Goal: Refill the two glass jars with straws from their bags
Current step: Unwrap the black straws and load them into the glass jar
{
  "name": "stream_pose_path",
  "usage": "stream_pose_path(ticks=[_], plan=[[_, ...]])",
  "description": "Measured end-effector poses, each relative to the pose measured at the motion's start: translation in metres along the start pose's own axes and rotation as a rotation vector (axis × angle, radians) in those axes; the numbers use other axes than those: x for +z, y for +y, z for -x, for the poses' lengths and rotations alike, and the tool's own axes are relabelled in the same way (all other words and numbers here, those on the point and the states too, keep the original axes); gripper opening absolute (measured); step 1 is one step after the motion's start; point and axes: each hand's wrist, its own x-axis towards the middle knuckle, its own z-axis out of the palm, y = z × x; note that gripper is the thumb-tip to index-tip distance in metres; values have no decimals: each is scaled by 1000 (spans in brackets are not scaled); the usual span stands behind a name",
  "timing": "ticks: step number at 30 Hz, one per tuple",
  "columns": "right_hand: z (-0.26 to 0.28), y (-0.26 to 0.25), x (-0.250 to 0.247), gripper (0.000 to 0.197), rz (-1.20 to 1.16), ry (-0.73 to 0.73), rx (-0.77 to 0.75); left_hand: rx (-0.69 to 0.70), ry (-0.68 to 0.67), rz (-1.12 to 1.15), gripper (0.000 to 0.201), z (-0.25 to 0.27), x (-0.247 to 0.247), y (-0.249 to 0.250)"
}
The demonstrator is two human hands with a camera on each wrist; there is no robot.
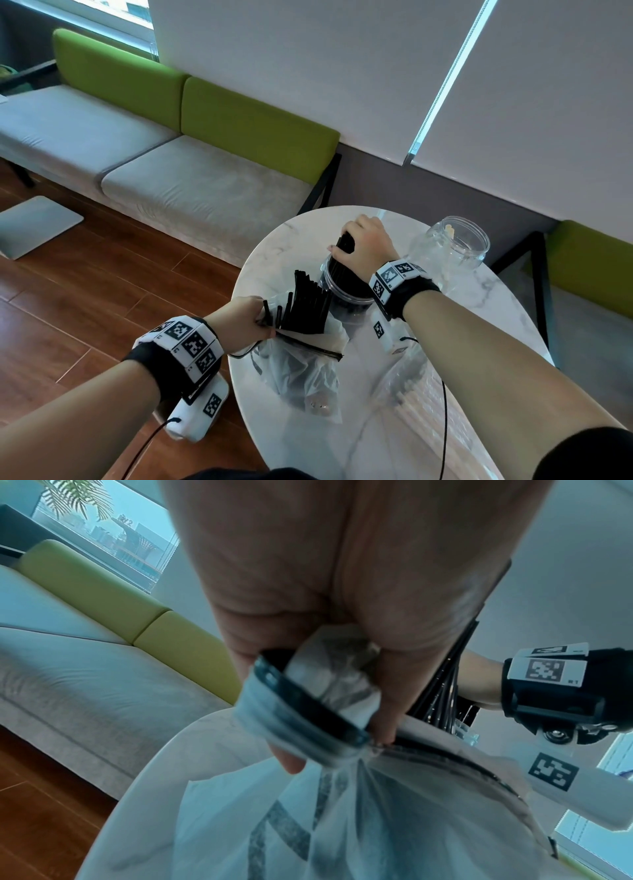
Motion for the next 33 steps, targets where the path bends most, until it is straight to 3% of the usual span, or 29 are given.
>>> stream_pose_path(ticks=[3, 7, 10, 15, 23, 26, 28, 29, 31, 33], plan=[[0, -3, 0, 41, 75, 86, 103, 7, -2, -7, 31, 0, -1, 0], [-3, -3, -1, 44, 36, -49, 250, 17, -3, 0, 29, 1, -1, 0], [-2, -1, -1, 44, -59, -22, 127, 12, -9, -2, 29, 2, -2, 1], [-4, 2, -2, 32, -19, -154, 72, 6, -16, 12, 30, 2, -2, 2], [1, -4, -11, 67, 259, -150, 75, -19, -34, 20, 31, 2, -1, 1], [10, -15, -27, 59, 38, 62, 112, -40, -30, 18, 31, 2, 1, -1], [30, -24, -36, 40, -260, 286, 91, -51, -23, 36, 31, 2, 1, -2], [44, -29, -39, 28, -397, 329, 83, -48, -17, 55, 30, 3, 1, -2], [78, -41, -36, 7, -536, 222, 98, -18, -7, 98, 27, 3, 2, -4], [110, -45, -22, 7, -560, 58, 106, 33, -3, 144, 26, 4, 3, -4]])
